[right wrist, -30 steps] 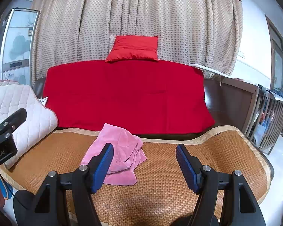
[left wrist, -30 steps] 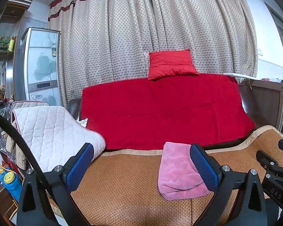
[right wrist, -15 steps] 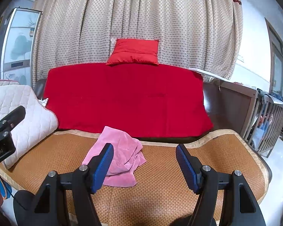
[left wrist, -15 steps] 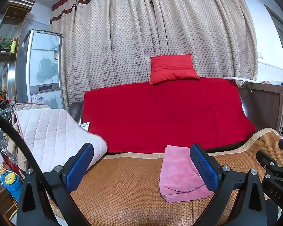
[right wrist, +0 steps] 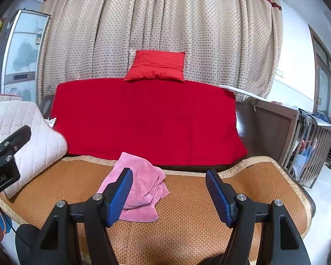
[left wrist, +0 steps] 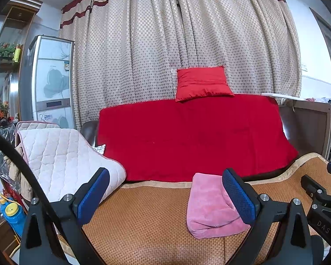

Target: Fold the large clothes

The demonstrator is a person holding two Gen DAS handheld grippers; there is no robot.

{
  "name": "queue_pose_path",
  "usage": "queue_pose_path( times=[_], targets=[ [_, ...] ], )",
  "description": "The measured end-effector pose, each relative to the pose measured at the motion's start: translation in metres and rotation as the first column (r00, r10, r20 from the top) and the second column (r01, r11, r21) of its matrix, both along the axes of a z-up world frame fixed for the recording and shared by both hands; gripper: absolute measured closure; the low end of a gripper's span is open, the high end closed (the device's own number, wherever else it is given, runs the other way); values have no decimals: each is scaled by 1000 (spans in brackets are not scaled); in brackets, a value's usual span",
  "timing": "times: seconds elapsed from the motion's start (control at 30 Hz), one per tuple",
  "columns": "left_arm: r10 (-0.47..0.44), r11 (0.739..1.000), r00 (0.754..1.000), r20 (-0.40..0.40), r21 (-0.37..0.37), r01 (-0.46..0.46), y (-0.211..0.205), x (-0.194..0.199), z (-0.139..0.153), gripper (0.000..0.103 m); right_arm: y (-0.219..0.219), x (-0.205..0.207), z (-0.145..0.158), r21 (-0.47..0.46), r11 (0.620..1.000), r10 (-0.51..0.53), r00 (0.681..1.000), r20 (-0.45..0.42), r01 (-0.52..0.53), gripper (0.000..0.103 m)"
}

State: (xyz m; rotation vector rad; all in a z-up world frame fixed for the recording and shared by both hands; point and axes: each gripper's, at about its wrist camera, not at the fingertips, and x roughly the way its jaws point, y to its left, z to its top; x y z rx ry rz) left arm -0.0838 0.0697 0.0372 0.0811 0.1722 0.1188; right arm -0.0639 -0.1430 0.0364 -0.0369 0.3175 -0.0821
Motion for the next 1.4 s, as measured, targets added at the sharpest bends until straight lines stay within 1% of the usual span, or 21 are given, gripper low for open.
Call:
queue_pose_path(
  times=[0.57, 0.93, 1.23, 1.4],
  targets=[
    [-2, 1000, 1000, 13, 2, 2, -1, -5, 4, 1, 1, -4, 5, 3, 1000, 3, 1000, 13, -4, 31],
    [-5, 1000, 1000, 19, 12, 5, -2, -7, 5, 1, -3, -4, 6, 21, 1000, -2, 1000, 15, 1, 31],
    [-9, 1000, 1000, 18, 16, 9, -3, -10, 4, 1, -5, -3, 5, 23, 1000, -6, 1000, 5, 6, 31],
    [-12, 1000, 1000, 8, 18, 12, -3, -8, -1, 1, -7, 1, 1, 32, 999, -9, 1000, -14, 10, 31]
  ],
)
